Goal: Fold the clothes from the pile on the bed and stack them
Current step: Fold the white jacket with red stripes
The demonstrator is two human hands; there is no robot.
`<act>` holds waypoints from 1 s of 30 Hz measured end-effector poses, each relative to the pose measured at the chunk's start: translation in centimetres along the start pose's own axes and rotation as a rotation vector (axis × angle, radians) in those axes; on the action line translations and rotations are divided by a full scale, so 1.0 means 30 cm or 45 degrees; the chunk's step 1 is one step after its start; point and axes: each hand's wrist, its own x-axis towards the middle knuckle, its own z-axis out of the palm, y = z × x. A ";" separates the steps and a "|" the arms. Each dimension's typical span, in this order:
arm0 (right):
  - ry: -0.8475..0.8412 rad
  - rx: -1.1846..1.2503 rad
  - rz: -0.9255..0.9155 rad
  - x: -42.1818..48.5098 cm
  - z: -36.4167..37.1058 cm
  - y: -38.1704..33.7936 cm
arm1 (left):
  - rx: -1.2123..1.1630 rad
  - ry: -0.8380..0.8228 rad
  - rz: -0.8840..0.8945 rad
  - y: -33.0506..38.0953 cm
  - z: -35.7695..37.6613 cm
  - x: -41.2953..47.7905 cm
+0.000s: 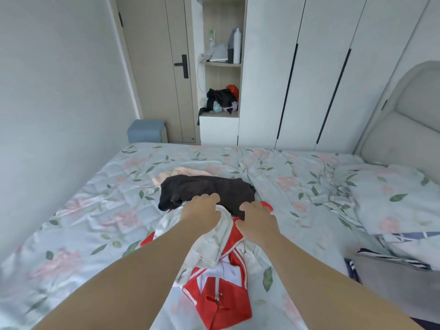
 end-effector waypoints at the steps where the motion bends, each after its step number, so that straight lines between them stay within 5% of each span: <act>1: -0.006 -0.004 -0.005 0.009 0.015 -0.029 | -0.001 -0.004 -0.001 -0.037 0.007 -0.002; 18: -0.374 -0.047 0.164 0.205 0.378 -0.044 | -0.061 -0.429 -0.149 -0.406 0.476 0.098; 30: -0.498 -0.013 0.169 0.456 0.677 0.087 | -0.010 -0.507 -0.216 -0.480 0.928 0.394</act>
